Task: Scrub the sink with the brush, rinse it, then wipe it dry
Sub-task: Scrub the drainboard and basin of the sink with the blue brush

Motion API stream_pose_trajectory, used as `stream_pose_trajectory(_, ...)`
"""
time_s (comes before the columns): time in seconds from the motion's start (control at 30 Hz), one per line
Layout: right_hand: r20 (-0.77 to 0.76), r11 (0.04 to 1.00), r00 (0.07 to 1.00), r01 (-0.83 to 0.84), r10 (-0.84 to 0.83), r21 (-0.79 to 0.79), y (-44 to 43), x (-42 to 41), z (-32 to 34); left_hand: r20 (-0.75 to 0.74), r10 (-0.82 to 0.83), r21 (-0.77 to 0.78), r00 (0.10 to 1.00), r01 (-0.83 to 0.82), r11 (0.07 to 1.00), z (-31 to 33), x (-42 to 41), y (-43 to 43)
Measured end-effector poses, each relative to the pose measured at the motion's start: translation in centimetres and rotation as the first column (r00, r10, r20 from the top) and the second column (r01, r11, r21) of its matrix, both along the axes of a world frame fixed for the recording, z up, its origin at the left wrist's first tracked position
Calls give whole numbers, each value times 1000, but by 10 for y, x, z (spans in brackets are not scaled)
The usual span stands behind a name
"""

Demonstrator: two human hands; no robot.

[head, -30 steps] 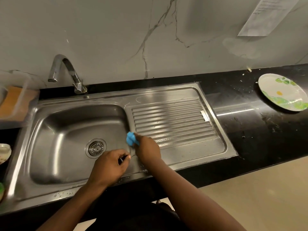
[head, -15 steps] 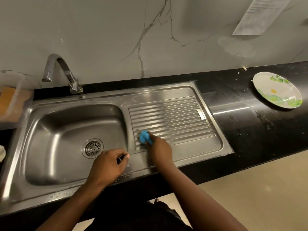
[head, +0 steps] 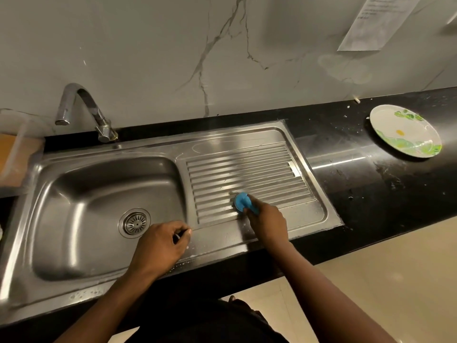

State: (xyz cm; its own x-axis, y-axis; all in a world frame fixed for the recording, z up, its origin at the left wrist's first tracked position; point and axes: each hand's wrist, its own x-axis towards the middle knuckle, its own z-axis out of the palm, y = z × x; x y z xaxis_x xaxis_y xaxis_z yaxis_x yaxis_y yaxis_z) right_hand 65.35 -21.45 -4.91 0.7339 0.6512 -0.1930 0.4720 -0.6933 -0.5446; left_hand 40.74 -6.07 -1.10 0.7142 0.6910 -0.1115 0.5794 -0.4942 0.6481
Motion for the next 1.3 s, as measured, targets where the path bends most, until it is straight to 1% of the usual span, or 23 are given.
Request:
stream_pose_trajectory(0.07, -25, 997, 998, 66, -65, 42, 12, -9, 3, -3, 0, 0, 1000, 0, 1000, 1, 1, -2)
stream_pose_trajectory(0.13, -42, 997, 997, 60, -58, 54, 33, -30, 3, -2, -3, -6, 1000, 3, 1000, 1, 2, -3)
stream_pose_trajectory(0.2, -21, 999, 999, -30, 31, 42, 58, -57, 2, -4, -8, -6, 1000, 8, 1000, 1, 5, -5)
stream_pose_trajectory(0.3, 32, 975, 974, -223, 223, -11, 89, -87, 2, -10, -27, -5, 1000, 27, 1000, 2, 8, -8)
stream_pose_trajectory(0.37, 51, 962, 961, -271, 272, -26, 98, -87, 4, -1, -30, -1, 1000, 30, 1000, 5, 9, -8)
stream_pose_trajectory(0.4, 56, 965, 964, -261, 262, -25, 98, -82, 5, 3, -28, 5, 1000, 28, 1000, 6, 9, -7)
stream_pose_trajectory(0.47, 56, 982, 980, -189, 189, -12, 90, -62, 4, 8, -17, 11, 1000, 17, 1000, 7, 9, -5)
stream_pose_trajectory(0.57, 27, 1000, 1000, 2, -2, 16, 61, -14, 2, -2, 8, 16, 1000, -8, 1000, 8, 5, -3)
stream_pose_trajectory(0.63, 24, 991, 991, 129, -130, 32, 38, 24, 7, -10, 10, 24, 1000, -10, 1000, 7, 1, -3)
stream_pose_trajectory(0.73, 42, 978, 977, 208, -209, 34, 24, 55, 15, -19, 7, 32, 1000, -6, 999, 7, -3, -4)
stream_pose_trajectory(0.8, 13, 979, 979, 201, -201, 35, 36, 44, 14, -15, 13, 22, 1000, -13, 1000, 8, -4, -3)
stream_pose_trajectory(0.83, -5, 985, 986, 169, -169, 29, 46, 30, 11, -13, 23, 22, 1000, -23, 999, 9, -4, -3)
stream_pose_trajectory(0.93, -24, 1000, 1000, 13, -13, 24, 86, -33, 3, -4, 42, 46, 999, -42, 998, 11, -1, -1)
stream_pose_trajectory(1.03, 72, 982, 979, -187, 189, -38, 114, -78, 4, 6, 23, 59, 1000, -23, 998, 10, 2, 0)
stream_pose_trajectory(1.1, 113, 967, 961, -247, 253, -66, 117, -75, 2, 11, 18, 53, 1000, -18, 998, 10, 2, 2)
stream_pose_trajectory(1.17, 106, 975, 970, -213, 220, -69, 105, -54, 1, 17, 24, 50, 1000, -25, 998, 8, 2, 4)
stream_pose_trajectory(1.23, 75, 994, 991, -107, 109, -33, 82, -20, -2, 16, 39, 38, 999, -39, 998, 7, 3, 4)
stream_pose_trajectory(1.3, 96, 1000, 995, 4, -4, -5, 55, 19, -7, 9, 48, 35, 999, -48, 998, 6, 4, 2)
